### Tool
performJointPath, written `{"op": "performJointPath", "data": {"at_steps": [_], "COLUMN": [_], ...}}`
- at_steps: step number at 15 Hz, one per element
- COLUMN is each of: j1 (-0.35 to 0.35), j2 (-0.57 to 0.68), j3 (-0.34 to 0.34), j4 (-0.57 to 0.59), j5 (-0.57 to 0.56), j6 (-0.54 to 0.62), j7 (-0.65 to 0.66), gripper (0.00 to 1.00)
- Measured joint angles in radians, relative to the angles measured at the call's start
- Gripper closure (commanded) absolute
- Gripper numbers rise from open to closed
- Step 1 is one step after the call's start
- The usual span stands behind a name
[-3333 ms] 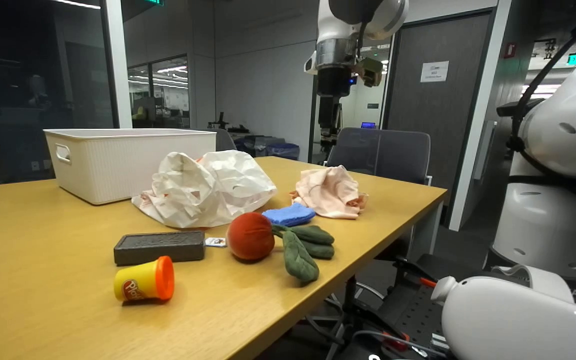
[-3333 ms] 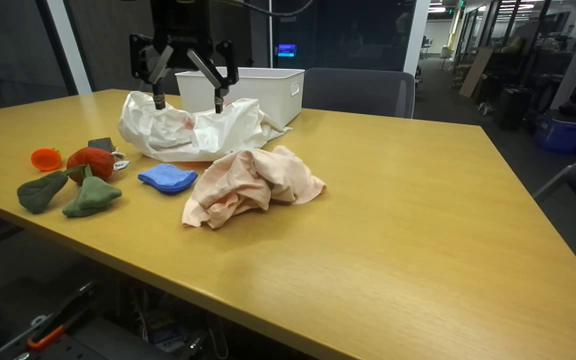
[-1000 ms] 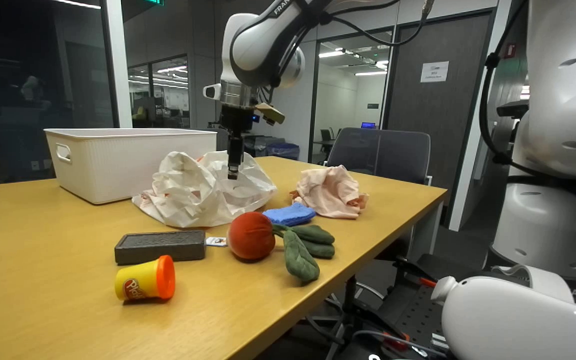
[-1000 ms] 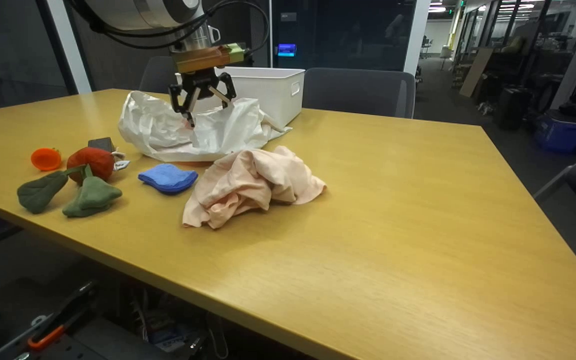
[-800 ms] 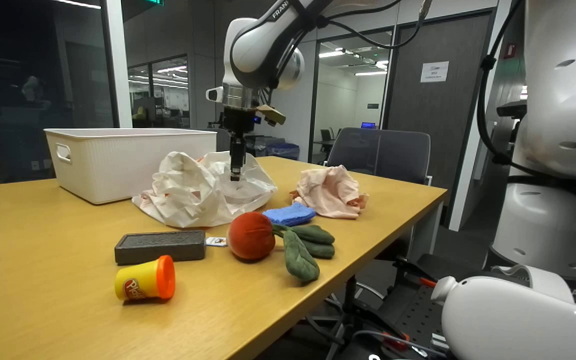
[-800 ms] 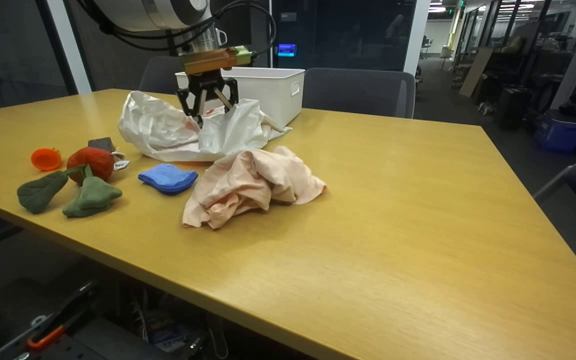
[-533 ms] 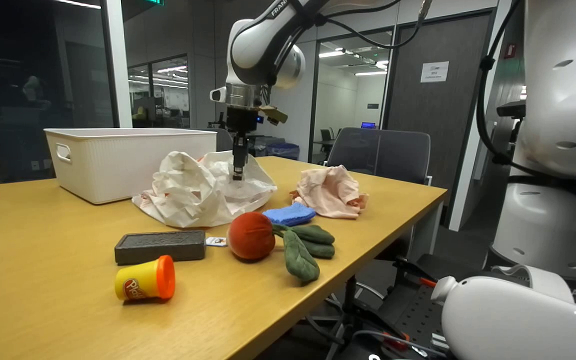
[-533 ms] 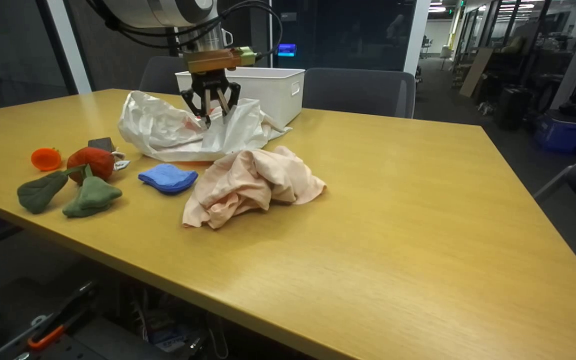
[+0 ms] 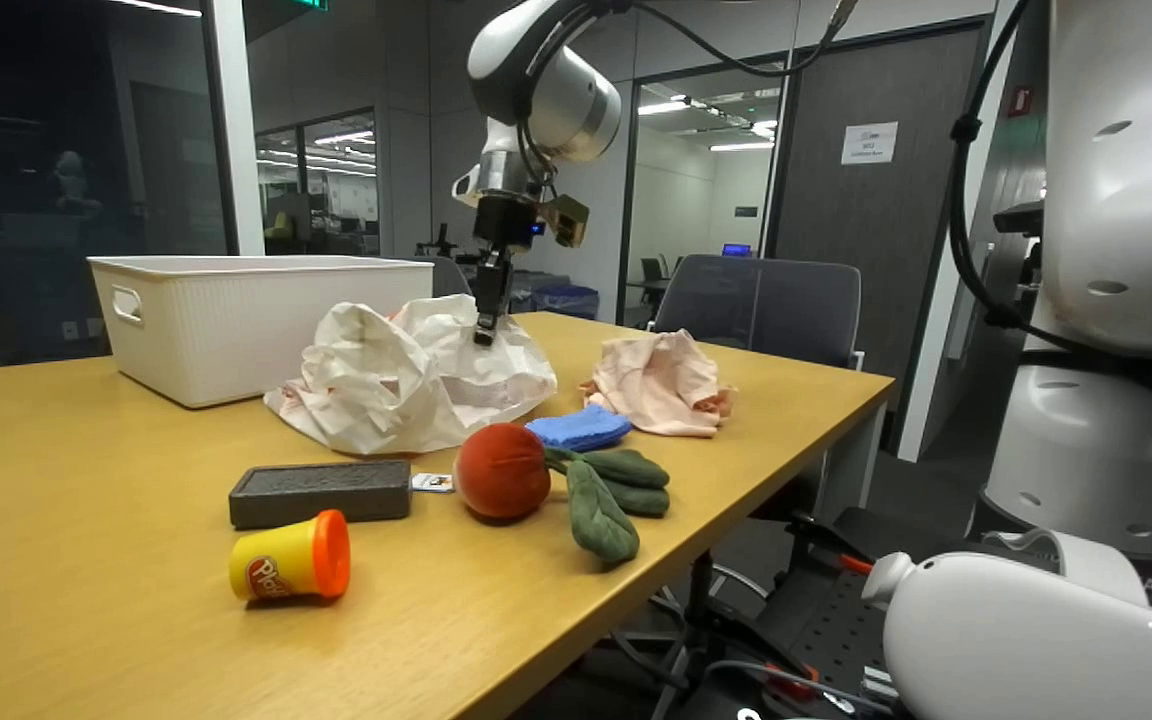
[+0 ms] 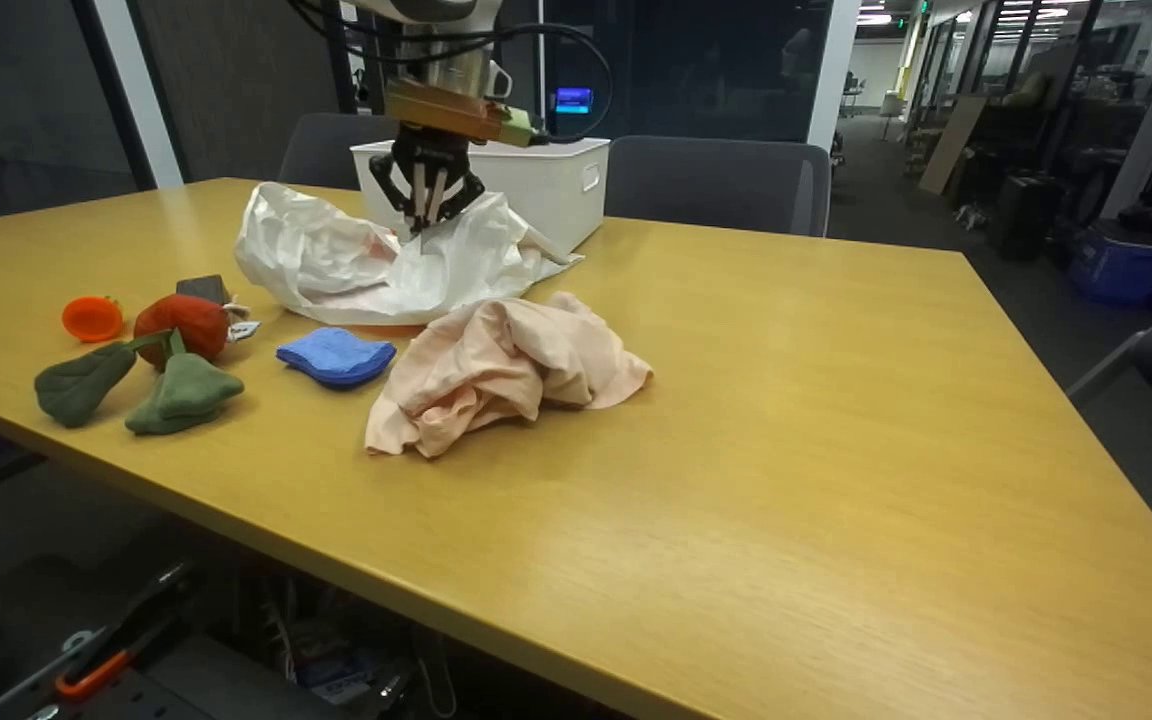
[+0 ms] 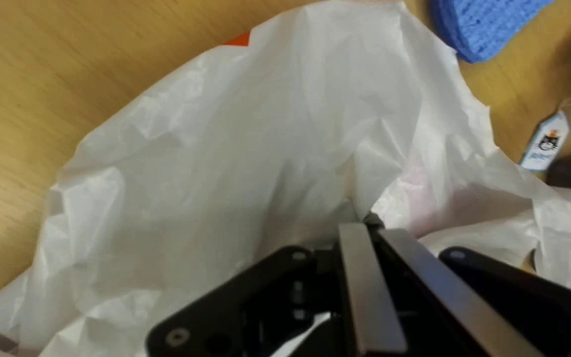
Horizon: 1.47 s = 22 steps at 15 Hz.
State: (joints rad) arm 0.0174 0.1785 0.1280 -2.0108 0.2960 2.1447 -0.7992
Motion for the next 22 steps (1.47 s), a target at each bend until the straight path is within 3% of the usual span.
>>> {"op": "performJointPath", "data": {"at_steps": [10,18,22], "j1": [-0.174,-0.301,-0.352], "j2": [0.027,0.168,0.232], "j3": [-0.125,-0.22,-0.247], "j4": [0.155,0.228,0.236], "j5": [0.412,0.654,0.796], "j6": [-0.417,-0.742,-0.846], "j7": [-0.032,-0.031,0.007], "gripper": [0.97,0.99,0.99]}}
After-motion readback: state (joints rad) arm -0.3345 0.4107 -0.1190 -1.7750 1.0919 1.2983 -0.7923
